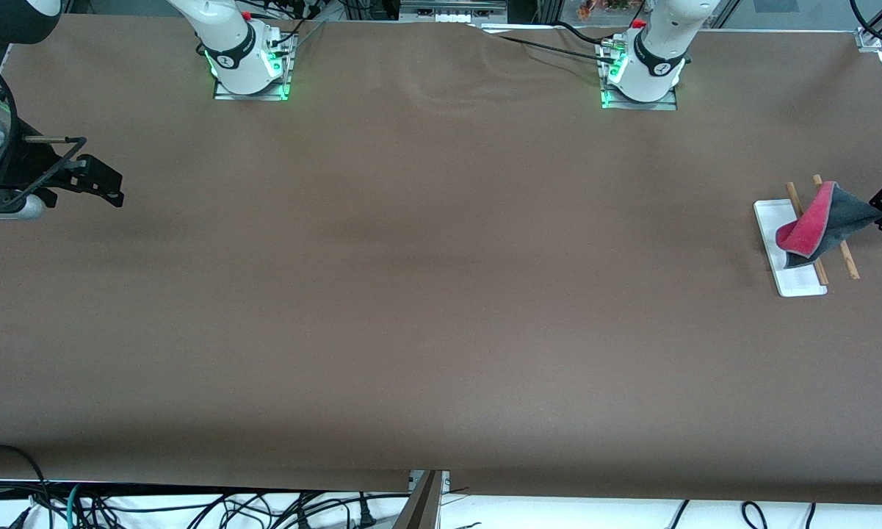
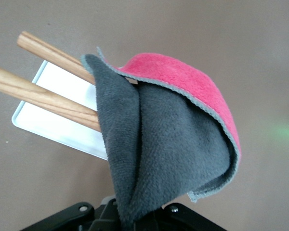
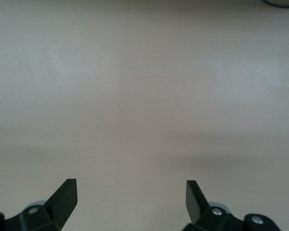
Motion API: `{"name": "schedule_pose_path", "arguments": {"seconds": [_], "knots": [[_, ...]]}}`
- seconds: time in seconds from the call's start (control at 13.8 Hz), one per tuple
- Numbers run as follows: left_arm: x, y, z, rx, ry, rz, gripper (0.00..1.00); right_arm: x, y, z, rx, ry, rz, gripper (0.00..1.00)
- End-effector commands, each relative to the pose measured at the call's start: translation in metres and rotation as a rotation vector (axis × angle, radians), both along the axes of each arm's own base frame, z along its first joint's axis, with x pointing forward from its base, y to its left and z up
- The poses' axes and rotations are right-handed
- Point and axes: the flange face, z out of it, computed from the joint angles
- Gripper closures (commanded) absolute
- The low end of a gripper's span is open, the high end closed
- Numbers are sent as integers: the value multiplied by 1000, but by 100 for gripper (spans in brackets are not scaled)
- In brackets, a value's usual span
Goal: Pass towel and hang on rack
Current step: 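Open the left gripper to drape the towel on the rods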
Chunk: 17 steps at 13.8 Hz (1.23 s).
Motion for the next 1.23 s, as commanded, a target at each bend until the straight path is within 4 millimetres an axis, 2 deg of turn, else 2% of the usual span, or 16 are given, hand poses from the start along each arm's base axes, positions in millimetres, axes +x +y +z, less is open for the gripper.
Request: {"name": "schedule_pose_path", "arguments": {"seconds": [0.0,0.07,0.14,0.22,0.29,0.36,0.43,0.51,0.58,0.8,0.87,0.94,1.16], "knots": [[3,8,2,14,-11,-33,92,5,0,3,5,-4,11,0],[4,10,4,17,-16,-30,80,5,0,4,4,-8,8,0],[3,14,2,13,-17,-24,44,6,1,3,4,-9,9,0],[2,21,2,17,-19,-16,43,7,0,2,4,-7,9,0],[2,26,3,20,-27,-21,37,7,1,1,4,-6,12,0],[0,32,3,17,-38,-34,22,7,0,1,4,-6,11,0],[-6,44,3,22,-41,-31,11,7,1,1,4,-7,13,0],[-9,51,5,27,-47,-31,10,7,1,1,6,-9,13,0],[-11,58,10,38,-57,-33,1,8,1,0,5,-7,14,0],[3,67,37,77,-107,-34,0,8,1,0,6,-7,13,0],[10,67,55,96,-125,-41,0,8,1,0,6,-7,13,0],[15,64,67,100,-128,-43,0,8,1,0,6,-7,13,0],[47,33,102,128,-144,-47,0,8,1,0,6,-7,13,0]]}}
